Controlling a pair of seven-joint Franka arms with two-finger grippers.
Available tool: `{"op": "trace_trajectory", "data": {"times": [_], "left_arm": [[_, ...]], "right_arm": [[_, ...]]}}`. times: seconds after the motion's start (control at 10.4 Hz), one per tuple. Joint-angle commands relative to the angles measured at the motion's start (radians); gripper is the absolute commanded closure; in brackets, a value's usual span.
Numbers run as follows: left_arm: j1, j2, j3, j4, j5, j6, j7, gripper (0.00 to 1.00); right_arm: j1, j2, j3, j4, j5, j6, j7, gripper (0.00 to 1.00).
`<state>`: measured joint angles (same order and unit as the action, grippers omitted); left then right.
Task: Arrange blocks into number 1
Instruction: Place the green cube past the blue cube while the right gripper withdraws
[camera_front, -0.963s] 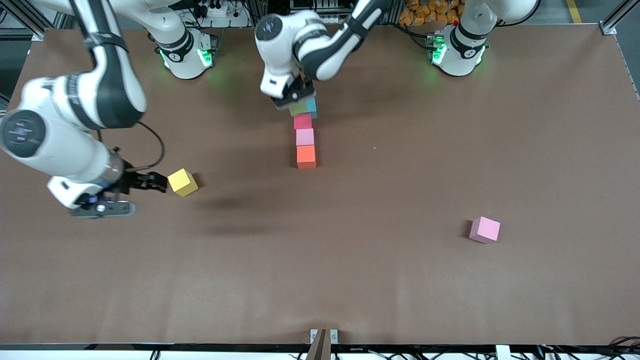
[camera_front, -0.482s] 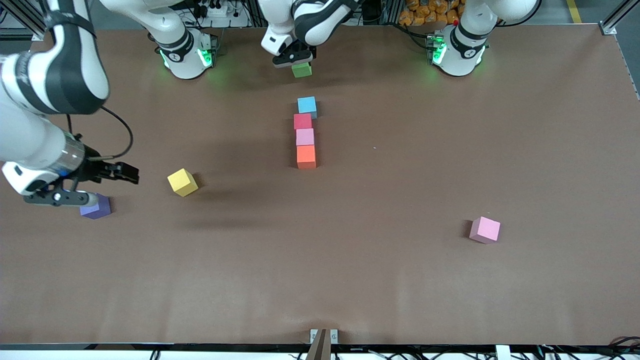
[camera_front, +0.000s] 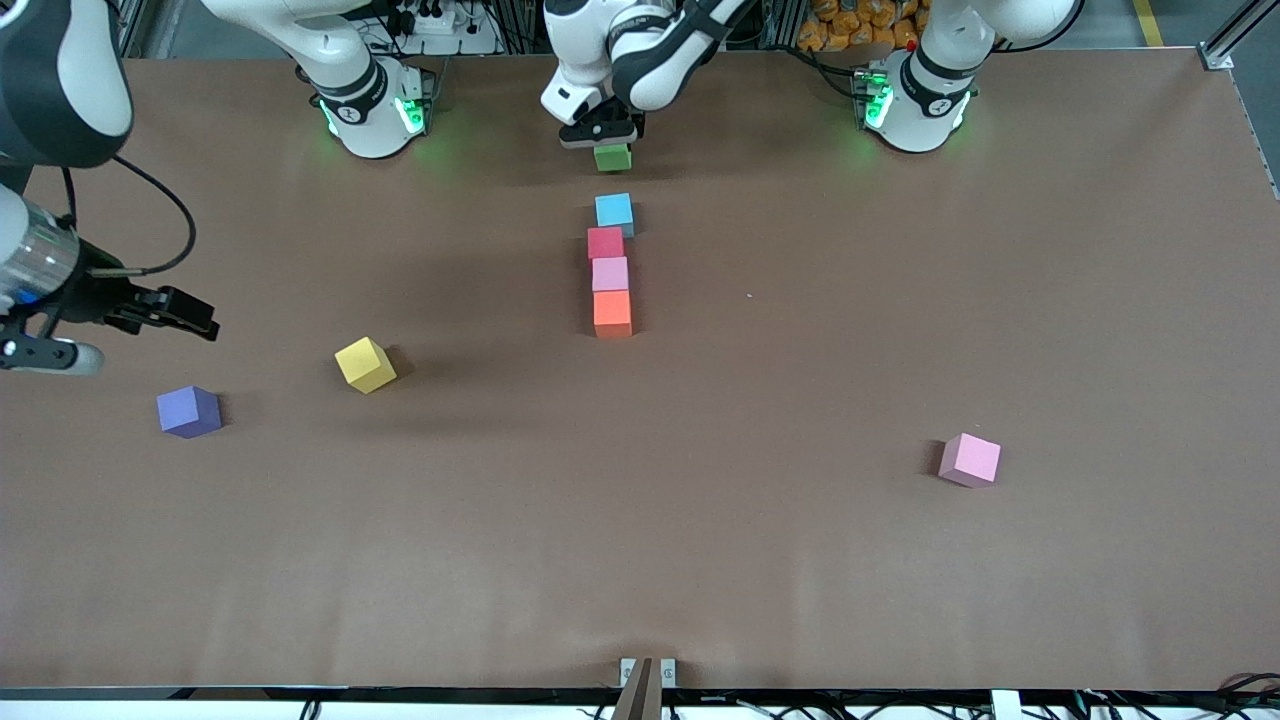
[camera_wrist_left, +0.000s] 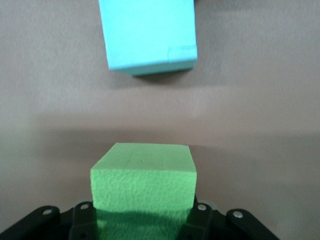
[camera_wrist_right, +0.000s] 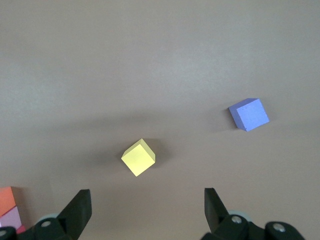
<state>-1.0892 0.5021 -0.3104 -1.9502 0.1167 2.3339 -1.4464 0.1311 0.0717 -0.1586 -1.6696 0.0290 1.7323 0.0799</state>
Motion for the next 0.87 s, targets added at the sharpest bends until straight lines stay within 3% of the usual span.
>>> {"op": "trace_trajectory", "data": {"times": [0.0,0.19,0.48,0.77], "left_arm": [[0.054,0.015,-0.01,-0.01,0.023,0.039,0.107,1.0],[0.06,0.039,-0.009,-0.009,0.023,0.064,0.127,1.0],[0.069,0.069,-0.001,0.004,0.023,0.077,0.146,1.0],[0.083,0.075,0.0,0.013,0.023,0.082,0.146,1.0]], "right_arm": [[-0.097,-0.023,0.077,0.023,-0.014,-0.008,0.007,0.0],[-0.134,-0.033,0.091,0.047,-0.015,-0.017,0.004,0.0],[-0.14,-0.023,0.088,0.134,-0.023,-0.14,0.003,0.0],[-0.14,-0.023,0.088,0.136,-0.023,-0.145,0.003,0.0]]}}
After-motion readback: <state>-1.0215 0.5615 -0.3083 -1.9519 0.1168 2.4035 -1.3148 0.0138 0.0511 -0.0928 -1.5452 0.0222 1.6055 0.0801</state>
